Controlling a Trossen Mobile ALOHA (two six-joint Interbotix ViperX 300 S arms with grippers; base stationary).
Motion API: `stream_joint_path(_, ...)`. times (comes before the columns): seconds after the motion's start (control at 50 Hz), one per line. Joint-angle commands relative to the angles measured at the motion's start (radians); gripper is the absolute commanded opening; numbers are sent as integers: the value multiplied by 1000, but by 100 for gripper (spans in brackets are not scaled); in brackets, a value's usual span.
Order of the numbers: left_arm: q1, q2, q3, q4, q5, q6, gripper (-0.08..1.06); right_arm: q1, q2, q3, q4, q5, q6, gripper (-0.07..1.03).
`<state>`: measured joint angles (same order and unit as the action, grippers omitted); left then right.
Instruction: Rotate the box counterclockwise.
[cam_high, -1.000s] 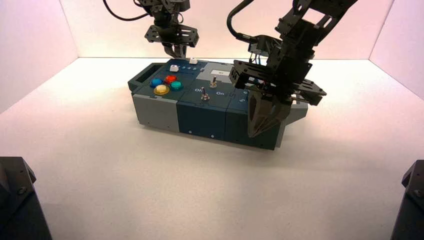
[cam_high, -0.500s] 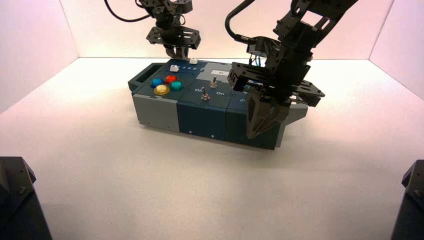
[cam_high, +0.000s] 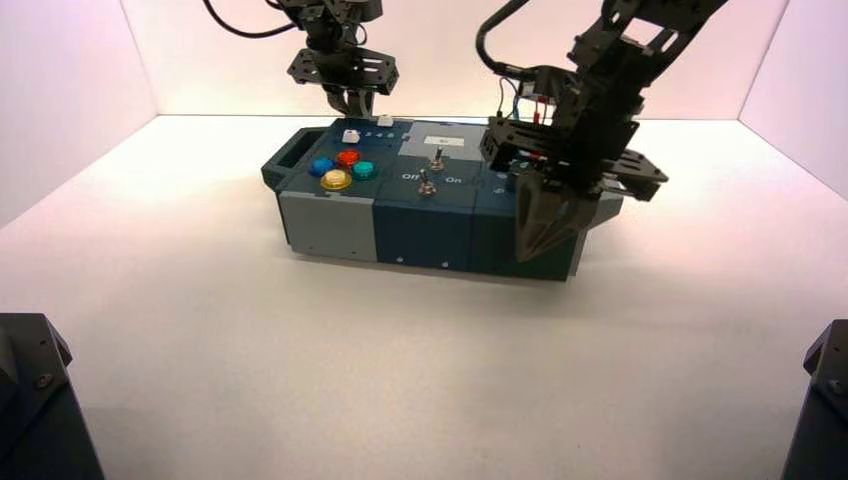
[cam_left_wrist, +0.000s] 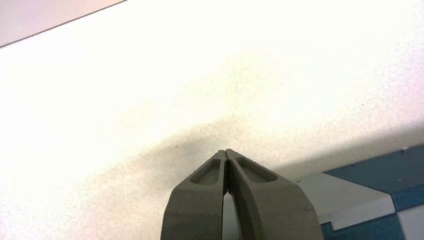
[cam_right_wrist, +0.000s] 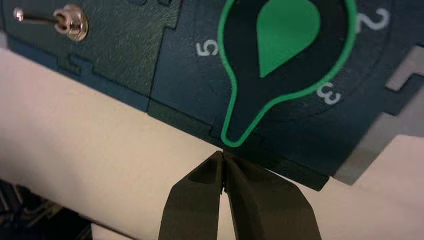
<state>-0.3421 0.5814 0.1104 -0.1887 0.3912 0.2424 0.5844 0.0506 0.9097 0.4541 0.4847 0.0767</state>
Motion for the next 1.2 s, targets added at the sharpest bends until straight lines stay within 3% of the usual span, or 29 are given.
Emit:
stream_joint_path(0.02,-11,-44,5,3,6,6,-3,-28,-11,-14,-23,-14,3,-2)
stream_joint_path(0.58,-18,-80,61,-2,6,14,-3,-77,-5,-26,-78,-15,3,-2)
stream_joint_path(1.02,-49,-91,94,-2,9,15,-3,-97,3,-38,-92,-20,3,-2)
stream_joint_path(1.2,-57,-106,130,-2,8,15,-3,-133,5,-41,-124,-21,3,-2)
